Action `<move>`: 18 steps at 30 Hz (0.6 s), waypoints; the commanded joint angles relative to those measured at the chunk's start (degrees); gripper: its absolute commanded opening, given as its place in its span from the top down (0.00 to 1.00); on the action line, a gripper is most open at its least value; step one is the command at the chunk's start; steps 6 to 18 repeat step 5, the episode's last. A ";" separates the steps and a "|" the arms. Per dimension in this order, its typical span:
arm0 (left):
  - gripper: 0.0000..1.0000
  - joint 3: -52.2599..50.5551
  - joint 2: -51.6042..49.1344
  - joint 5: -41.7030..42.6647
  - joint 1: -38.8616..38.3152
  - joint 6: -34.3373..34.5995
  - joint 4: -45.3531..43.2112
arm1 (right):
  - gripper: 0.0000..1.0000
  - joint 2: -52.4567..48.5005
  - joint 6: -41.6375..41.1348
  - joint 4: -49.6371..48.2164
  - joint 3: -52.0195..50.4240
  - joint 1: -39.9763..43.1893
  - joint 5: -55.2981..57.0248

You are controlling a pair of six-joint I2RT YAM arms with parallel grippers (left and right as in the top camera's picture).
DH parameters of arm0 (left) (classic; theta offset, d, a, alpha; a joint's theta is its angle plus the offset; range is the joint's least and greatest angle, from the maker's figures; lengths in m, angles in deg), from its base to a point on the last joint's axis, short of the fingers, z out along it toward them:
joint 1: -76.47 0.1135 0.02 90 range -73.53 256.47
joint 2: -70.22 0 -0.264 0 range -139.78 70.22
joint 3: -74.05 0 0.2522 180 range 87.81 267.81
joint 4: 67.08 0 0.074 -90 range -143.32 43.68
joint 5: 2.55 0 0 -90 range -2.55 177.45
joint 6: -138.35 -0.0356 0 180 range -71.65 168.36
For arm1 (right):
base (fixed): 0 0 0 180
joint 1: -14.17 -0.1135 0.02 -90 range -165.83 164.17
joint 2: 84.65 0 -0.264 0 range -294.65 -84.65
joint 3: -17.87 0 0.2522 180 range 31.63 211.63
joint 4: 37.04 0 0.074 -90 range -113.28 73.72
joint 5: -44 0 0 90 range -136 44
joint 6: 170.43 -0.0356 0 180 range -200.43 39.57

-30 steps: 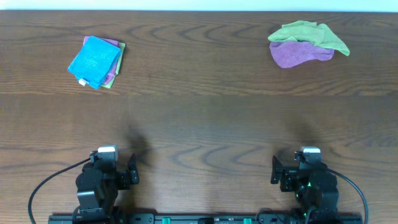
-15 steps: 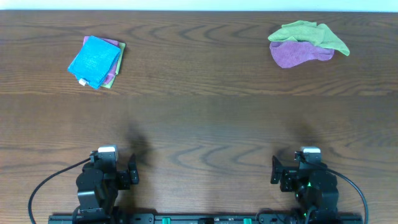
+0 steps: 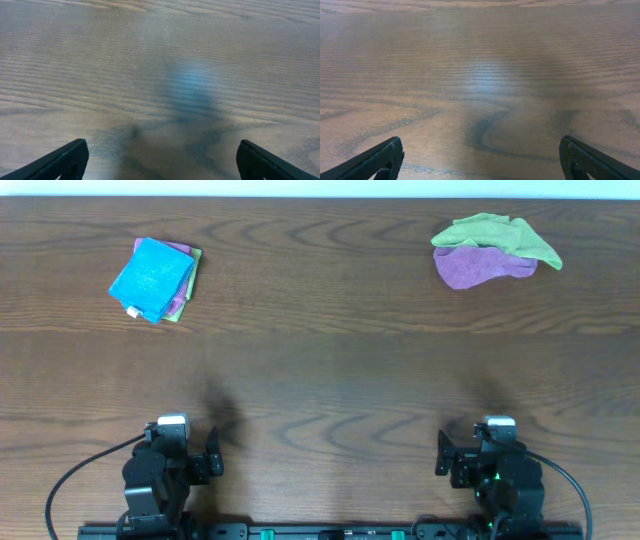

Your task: Fold the cloth

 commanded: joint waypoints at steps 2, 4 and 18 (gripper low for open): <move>0.05 -0.59 0.33 -0.44 -0.24 0.39 0.96 | 0.01 0.63 -0.09 0.07 -0.61 0.61 -0.44; 0.05 -0.59 0.33 -0.44 -0.24 0.39 0.96 | 0.01 0.63 -0.09 0.07 -0.61 0.61 -0.44; 0.05 -0.59 0.33 -0.44 -0.24 0.39 0.98 | 0.01 0.63 -0.09 0.07 -0.61 0.61 -0.44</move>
